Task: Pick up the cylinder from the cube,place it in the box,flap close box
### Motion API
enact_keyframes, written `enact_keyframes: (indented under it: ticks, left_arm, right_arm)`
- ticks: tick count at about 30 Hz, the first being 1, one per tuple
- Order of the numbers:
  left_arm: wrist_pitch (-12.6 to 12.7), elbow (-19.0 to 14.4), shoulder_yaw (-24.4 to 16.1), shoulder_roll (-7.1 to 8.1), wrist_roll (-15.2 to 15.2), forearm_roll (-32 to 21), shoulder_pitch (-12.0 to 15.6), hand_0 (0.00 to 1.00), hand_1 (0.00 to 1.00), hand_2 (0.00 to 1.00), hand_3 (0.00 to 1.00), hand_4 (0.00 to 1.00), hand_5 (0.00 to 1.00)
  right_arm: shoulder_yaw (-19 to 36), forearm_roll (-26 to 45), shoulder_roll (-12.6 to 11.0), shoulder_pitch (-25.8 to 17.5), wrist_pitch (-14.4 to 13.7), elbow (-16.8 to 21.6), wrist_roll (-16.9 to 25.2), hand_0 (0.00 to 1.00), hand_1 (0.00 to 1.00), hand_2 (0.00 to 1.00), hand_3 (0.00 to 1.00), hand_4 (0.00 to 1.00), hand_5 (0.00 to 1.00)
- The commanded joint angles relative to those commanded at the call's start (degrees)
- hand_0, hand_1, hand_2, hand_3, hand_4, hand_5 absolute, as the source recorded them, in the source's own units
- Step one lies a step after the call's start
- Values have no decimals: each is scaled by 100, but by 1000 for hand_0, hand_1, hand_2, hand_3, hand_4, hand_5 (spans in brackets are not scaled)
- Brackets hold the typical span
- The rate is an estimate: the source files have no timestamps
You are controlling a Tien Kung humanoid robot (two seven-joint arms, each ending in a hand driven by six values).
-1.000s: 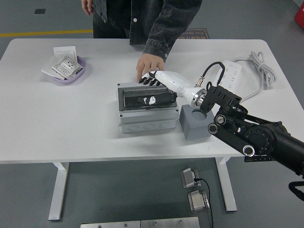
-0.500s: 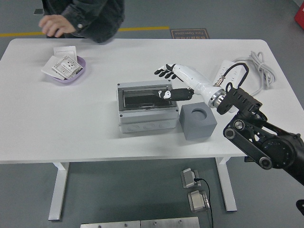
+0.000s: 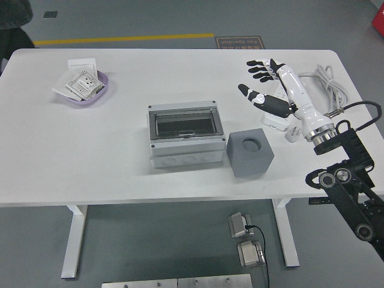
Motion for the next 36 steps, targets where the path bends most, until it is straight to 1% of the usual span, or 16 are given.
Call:
enact_keyframes:
  ticks: [2, 5, 7, 8, 14, 19, 24, 36]
  left_arm:
    - [0, 0, 3, 3, 1, -6, -1, 739, 755, 726, 823, 811, 653]
    - [2, 0, 7, 7, 1, -19, -11, 739, 755, 726, 823, 811, 653]
    - [3, 0, 4, 13, 2, -19, -20, 739, 755, 726, 823, 811, 653]
    - [3, 0, 4, 16, 2, -19, -24, 739, 755, 726, 823, 810, 652]
    - [2, 0, -5, 60, 17, -13, -41, 739, 755, 726, 823, 809, 648]
    - [4, 0, -30, 102, 33, 18, -54, 739, 755, 726, 823, 809, 648]
    - [0, 0, -43, 126, 43, 39, -71, 739, 755, 726, 823, 807, 643]
    - [-35, 0, -89, 223, 102, 101, -55, 742, 755, 726, 822, 807, 634]
  right_arm:
    - [207, 235, 48, -128, -13, -63, 93, 596, 628, 649, 707, 824, 558]
    - [530, 675, 115, -319, 4, -164, 217, 596, 628, 649, 707, 824, 558]
    - [644, 928, 143, -432, 15, -212, 271, 596, 628, 649, 707, 824, 558]
    - [688, 1041, 154, -481, 23, -232, 291, 605, 627, 641, 679, 826, 562]
    - [915, 1707, 217, -732, 87, -343, 378, 610, 629, 640, 674, 826, 560]
    - [1111, 1900, 318, -823, 119, -363, 381, 610, 629, 640, 674, 826, 560]
    - [1209, 1923, 370, -868, 126, -354, 365, 609, 628, 641, 665, 828, 562]
    - [1216, 1946, 438, -957, 163, -337, 382, 613, 627, 640, 673, 833, 567]
